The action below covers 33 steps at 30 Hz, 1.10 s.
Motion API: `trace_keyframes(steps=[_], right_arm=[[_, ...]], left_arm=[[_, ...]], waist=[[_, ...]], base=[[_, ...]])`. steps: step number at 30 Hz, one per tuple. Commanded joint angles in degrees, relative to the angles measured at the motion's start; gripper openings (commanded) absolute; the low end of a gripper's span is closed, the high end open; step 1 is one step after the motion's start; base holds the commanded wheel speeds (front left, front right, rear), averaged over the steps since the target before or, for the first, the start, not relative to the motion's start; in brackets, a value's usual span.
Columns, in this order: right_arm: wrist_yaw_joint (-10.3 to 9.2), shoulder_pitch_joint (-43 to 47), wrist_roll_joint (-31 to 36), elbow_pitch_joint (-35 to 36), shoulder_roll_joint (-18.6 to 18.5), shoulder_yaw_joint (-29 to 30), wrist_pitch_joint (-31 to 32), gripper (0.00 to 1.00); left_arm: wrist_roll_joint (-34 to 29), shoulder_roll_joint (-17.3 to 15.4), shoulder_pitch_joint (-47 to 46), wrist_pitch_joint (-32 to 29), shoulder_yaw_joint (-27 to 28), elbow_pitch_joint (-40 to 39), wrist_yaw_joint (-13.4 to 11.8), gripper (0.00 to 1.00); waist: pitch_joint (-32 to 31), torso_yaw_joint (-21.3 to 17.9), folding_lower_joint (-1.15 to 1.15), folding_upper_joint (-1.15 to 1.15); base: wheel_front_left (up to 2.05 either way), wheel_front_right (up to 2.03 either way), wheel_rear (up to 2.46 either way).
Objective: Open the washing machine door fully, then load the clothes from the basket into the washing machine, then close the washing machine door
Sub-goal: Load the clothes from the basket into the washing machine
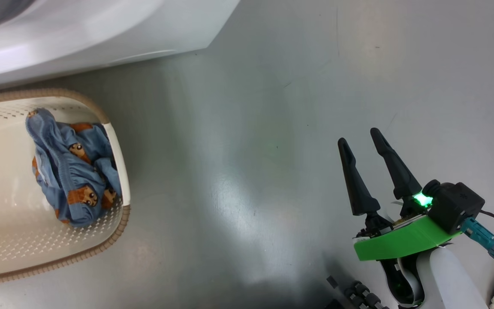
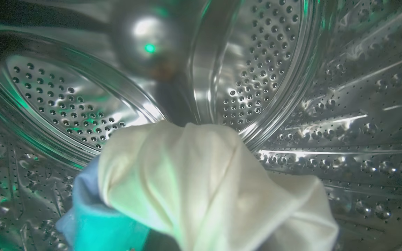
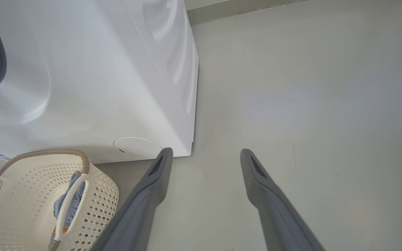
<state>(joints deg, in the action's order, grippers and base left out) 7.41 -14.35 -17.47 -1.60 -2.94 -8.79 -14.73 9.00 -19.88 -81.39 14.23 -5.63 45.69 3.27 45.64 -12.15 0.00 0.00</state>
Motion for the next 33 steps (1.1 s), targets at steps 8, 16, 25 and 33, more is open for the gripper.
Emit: trace_keyframes(steps=[8,16,25,33], right_arm=[[0.08,0.8,-0.7,0.7,0.1,-1.5,-0.3,1.00],[0.08,0.7,-0.4,0.4,0.1,-1.3,-0.3,1.00],[0.08,0.4,-0.3,0.4,0.1,-0.1,-0.3,1.00],[0.08,0.6,0.1,0.7,0.1,0.9,-0.3,1.00]], left_arm=[[1.1,-1.9,-1.3,-0.6,0.1,7.6,0.1,1.00],[2.4,-1.1,-1.8,-1.9,0.2,11.9,-0.3,1.00],[3.9,1.1,0.0,-1.0,0.2,11.3,-0.9,1.00],[4.5,2.4,6.4,0.1,-0.5,4.7,-1.1,1.00]], waist=[[-0.8,0.2,0.00,0.00],[-1.9,0.9,0.00,0.00],[-2.5,2.5,0.00,0.00],[-4.4,4.1,0.00,0.00]], base=[[0.00,0.00,0.00],[0.00,0.00,0.00],[0.00,0.00,0.00],[0.00,0.00,0.00]])
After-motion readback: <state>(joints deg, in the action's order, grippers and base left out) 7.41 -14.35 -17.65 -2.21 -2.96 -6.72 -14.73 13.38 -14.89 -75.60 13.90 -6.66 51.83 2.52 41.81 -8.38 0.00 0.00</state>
